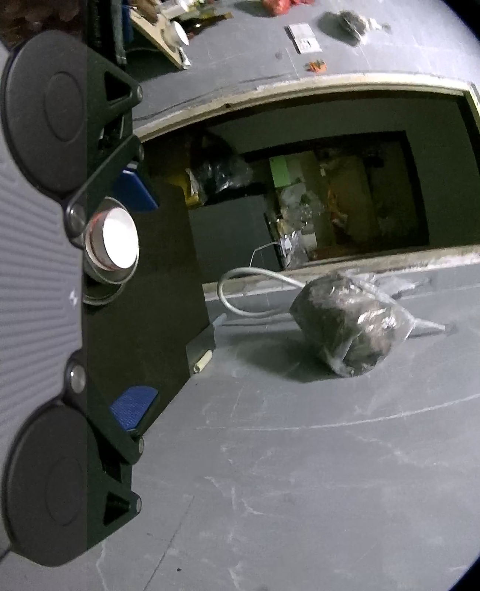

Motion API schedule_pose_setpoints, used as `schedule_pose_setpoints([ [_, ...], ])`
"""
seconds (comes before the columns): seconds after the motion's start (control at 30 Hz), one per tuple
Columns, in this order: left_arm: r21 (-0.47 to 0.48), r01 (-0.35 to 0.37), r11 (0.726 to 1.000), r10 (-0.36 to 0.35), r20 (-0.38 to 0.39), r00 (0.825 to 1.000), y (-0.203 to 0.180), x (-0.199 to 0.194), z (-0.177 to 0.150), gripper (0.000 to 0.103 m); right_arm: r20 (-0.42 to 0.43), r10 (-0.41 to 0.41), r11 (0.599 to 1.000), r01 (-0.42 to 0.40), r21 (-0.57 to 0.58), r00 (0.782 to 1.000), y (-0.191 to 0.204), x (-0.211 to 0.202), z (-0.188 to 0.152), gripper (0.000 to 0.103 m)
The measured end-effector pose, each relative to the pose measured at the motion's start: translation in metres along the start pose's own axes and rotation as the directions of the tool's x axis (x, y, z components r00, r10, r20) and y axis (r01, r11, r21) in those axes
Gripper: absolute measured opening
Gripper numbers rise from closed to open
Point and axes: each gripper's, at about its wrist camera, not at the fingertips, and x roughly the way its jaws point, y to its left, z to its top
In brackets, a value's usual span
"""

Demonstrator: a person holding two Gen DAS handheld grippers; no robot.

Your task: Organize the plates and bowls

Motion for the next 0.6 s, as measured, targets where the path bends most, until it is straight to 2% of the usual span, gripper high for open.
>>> schedule_pose_setpoints([
  [0.2,-0.017,-0.019,1.000,0.019,0.011,1.000,0.006,-0.013,-0.006,0.102,-0.011,0.027,0.998,-0.028,-0.053,1.000,0.011,-0.017,-0.004,0.103],
  [0.53,-0.033,-0.064,0.997,0.062,-0.042,0.997,-0.009,-0.022,-0.013,0.102,-0.083,0.061,0.996,-0.066,-0.065,0.995,0.002,-0.021,-0.005,0.103],
  [0.6,-0.031,-0.061,0.998,0.060,-0.048,0.997,-0.013,-0.027,-0.014,0.102,-0.077,0.073,0.995,-0.078,-0.066,0.994,-0.002,-0.027,-0.006,0.103],
])
